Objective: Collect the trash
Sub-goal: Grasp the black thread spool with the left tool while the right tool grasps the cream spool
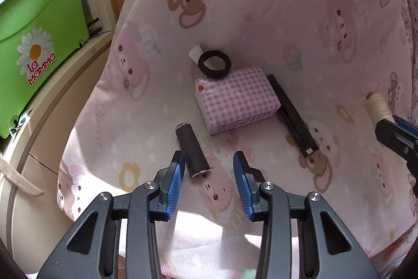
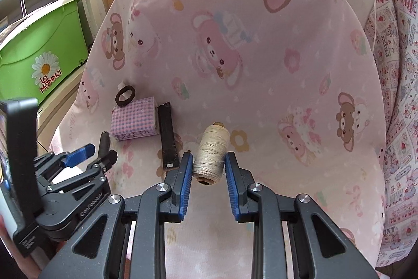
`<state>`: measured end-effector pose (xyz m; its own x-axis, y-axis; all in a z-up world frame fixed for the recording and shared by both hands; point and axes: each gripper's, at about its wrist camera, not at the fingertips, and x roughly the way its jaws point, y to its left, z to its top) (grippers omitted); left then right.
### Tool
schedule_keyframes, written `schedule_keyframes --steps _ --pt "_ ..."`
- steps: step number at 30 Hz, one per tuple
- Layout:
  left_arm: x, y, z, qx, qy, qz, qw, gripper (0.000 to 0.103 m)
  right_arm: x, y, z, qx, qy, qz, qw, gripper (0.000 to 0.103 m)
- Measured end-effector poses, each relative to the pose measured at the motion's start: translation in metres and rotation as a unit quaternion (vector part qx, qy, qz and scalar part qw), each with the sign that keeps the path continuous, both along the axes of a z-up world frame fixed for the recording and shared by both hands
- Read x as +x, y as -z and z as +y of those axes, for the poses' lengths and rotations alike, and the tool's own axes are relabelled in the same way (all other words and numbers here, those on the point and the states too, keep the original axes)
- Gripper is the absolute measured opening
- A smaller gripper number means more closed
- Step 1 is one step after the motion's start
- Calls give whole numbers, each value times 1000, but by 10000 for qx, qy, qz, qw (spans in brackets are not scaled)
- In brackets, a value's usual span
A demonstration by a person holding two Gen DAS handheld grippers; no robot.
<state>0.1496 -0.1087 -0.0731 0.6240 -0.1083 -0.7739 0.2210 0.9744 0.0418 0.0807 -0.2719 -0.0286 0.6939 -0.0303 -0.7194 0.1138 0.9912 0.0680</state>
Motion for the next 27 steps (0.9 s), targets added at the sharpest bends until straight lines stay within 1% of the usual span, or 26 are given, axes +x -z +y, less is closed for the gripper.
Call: schedule_keyframes --steps 2,4,5,6,7,9,13,17,21,24,27 --pt "6 4 2 -65 -118 76 9999 33 -1 0 -2 23 23 13 10000 27" --pt "11 5 4 -216 -198 82 9995 31 -2 0 -4 85 33 16 10000 27" --pt "13 5 3 -198 -236 62 9995 26 -2 0 -4 99 32 9 9999 27" --pt "15 5 5 -179 -250 44 9995 16 -3 -1 -4 98 30 -6 9999 27" --pt "16 5 5 -180 -239 50 9995 13 -4 -2 -4 86 28 -20 10000 27" --pt "16 4 7 -254 -212 89 9994 12 -6 -3 -4 69 36 -47 10000 27" --pt "11 -4 19 -550 -171 199 9981 11 -7 -5 -4 89 47 -64 9999 27" --pt "-1 -22 31 -720 -59 75 9974 11 -10 -7 -1 103 22 -94 9999 27" --pt "-18 -39 40 -773 62 -69 9970 11 -15 -9 5 88 -104 -118 9998 27" --pt "-27 -47 48 -829 117 -56 9965 11 -20 -12 11 26 -218 -161 9996 27" --pt "-35 -51 53 -719 39 65 9974 11 -25 -14 16 -7 -314 -200 9993 27"
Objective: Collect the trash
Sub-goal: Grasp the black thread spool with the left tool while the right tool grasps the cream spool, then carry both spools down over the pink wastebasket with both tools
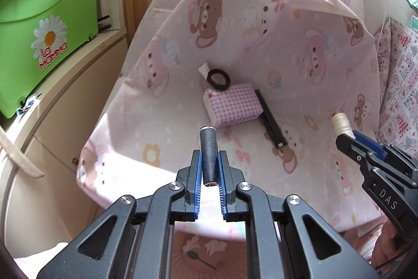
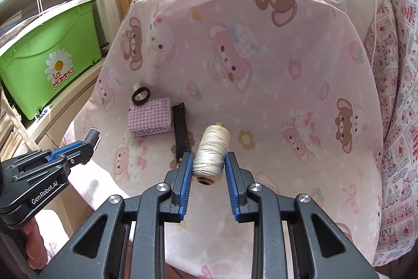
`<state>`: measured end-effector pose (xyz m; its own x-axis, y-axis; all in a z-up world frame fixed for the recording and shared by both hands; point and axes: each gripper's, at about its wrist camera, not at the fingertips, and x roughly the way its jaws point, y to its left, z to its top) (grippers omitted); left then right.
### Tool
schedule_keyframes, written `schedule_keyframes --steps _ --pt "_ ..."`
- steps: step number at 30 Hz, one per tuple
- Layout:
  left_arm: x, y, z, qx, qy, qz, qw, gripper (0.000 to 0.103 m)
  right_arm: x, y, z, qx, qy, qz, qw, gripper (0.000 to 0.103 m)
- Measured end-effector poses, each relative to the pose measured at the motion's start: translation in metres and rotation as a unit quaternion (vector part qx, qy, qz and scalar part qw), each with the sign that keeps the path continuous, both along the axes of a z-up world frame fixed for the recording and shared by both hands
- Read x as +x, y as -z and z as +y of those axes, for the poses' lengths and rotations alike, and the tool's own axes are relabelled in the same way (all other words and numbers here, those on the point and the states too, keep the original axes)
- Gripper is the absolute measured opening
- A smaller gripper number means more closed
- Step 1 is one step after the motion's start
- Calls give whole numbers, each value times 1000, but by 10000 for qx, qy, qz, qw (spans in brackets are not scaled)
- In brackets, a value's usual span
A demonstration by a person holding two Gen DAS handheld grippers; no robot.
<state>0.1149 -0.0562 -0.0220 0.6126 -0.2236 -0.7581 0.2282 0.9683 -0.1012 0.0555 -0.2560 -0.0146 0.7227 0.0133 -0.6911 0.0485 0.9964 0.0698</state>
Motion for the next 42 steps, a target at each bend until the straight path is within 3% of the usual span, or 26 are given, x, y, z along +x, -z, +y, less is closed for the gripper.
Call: schedule_keyframes --steps 11,15,19,24,28,37,42 --pt "-40 -15 16 -180 226 75 9996 11 -25 -9 7 20 -224 -93 9997 27" --pt "-61 -11 32 -34 190 27 9998 11 -43 -21 13 155 -396 -255 9988 27" --pt "-72 1 51 -160 80 338 9993 11 -61 -29 22 432 -627 -322 9966 27" --pt "-77 0 50 241 -6 70 9997 11 -77 -31 44 459 -941 -329 9940 27" --pt "-76 8 54 181 50 335 9993 11 -88 -30 59 349 -1177 -326 9919 27" --pt "-75 33 51 58 345 1005 9943 11 -88 -10 69 371 -1442 45 9888 27" --pt "-82 33 42 148 534 903 9944 11 -82 10 78 630 -1884 597 9782 27"
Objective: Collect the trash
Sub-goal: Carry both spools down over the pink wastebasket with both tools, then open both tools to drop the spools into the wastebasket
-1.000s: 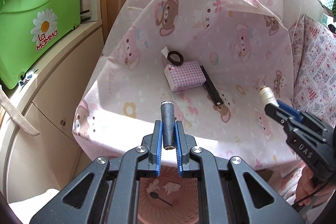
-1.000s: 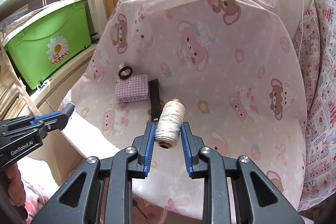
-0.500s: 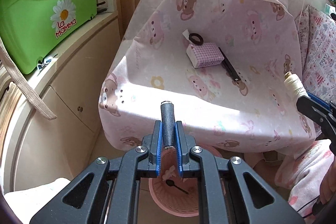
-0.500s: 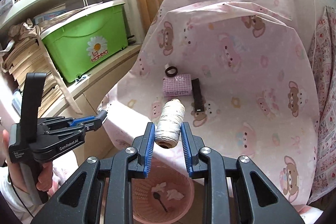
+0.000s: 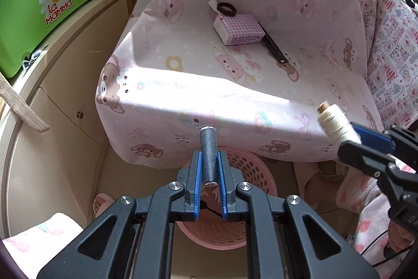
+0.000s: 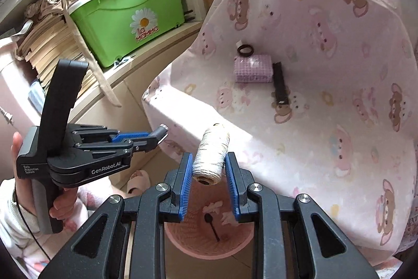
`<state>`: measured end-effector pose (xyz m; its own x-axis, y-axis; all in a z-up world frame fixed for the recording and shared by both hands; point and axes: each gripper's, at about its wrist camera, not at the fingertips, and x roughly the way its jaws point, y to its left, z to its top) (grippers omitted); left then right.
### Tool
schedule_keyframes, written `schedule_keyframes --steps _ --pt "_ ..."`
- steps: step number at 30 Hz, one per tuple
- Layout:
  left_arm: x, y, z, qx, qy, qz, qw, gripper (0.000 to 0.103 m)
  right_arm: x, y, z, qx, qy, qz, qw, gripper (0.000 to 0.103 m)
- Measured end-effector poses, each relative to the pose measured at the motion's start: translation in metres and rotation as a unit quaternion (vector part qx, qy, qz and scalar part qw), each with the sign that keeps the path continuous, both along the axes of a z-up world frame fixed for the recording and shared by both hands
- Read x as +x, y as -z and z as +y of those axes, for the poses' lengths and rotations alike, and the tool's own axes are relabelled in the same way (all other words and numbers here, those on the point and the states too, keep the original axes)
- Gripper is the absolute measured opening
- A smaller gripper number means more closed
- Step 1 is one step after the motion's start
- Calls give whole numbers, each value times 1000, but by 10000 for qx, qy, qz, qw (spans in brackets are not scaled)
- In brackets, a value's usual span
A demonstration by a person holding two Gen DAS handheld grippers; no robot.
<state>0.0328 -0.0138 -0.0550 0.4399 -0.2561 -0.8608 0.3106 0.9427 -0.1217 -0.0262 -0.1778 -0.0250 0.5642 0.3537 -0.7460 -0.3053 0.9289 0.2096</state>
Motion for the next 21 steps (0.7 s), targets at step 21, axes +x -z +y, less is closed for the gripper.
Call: schedule_keyframes --steps 21 --pt "28 106 14 -12 -710 2072 9757 11 12 97 52 -852 -595 1354 9853 20"
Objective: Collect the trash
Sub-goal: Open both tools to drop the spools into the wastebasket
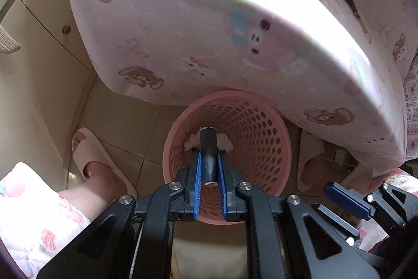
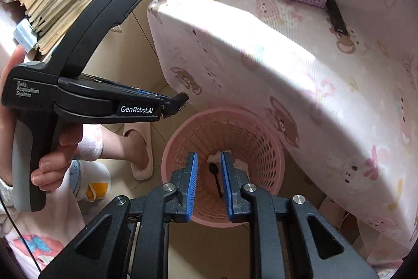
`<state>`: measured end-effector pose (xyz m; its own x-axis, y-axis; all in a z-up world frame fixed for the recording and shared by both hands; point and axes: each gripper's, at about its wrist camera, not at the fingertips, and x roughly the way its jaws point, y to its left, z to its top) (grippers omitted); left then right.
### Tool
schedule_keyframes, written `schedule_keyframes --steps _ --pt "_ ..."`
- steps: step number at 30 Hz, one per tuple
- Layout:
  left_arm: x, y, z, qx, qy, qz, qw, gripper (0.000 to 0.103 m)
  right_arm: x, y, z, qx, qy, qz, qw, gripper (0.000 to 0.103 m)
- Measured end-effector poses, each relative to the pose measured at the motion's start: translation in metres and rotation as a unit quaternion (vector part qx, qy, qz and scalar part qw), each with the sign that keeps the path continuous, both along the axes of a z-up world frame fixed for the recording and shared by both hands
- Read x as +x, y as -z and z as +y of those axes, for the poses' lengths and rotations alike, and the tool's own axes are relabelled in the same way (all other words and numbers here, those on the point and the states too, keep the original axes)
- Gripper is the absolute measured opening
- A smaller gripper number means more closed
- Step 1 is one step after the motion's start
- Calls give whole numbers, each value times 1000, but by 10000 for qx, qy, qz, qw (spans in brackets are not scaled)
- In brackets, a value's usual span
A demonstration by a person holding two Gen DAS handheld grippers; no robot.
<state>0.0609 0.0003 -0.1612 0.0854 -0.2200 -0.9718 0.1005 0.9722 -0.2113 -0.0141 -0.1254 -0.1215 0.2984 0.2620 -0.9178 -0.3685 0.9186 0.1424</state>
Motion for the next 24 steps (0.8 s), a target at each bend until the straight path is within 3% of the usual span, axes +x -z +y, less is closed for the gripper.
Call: schedule_keyframes --steps 7,13,17,19,21,24 --pt "1 40 -9 200 57 536 9983 12 7 47 5 -625 85 474 9969 20" --pt "-1 58 -12 238 56 813 9964 13 7 63 7 -907 -26 635 9938 20" --pt "-2 56 -10 245 10 771 9967 34 3 70 11 -995 -120 745 9922 22" --pt "-1 53 -10 303 -13 695 9971 47 2 72 11 -1001 -122 766 9920 32" --pt "-1 50 -8 306 -61 655 9974 58 1 72 10 -968 -98 742 9925 50" --pt "1 46 -4 238 -142 639 9976 61 1 69 7 -952 -38 684 9931 52"
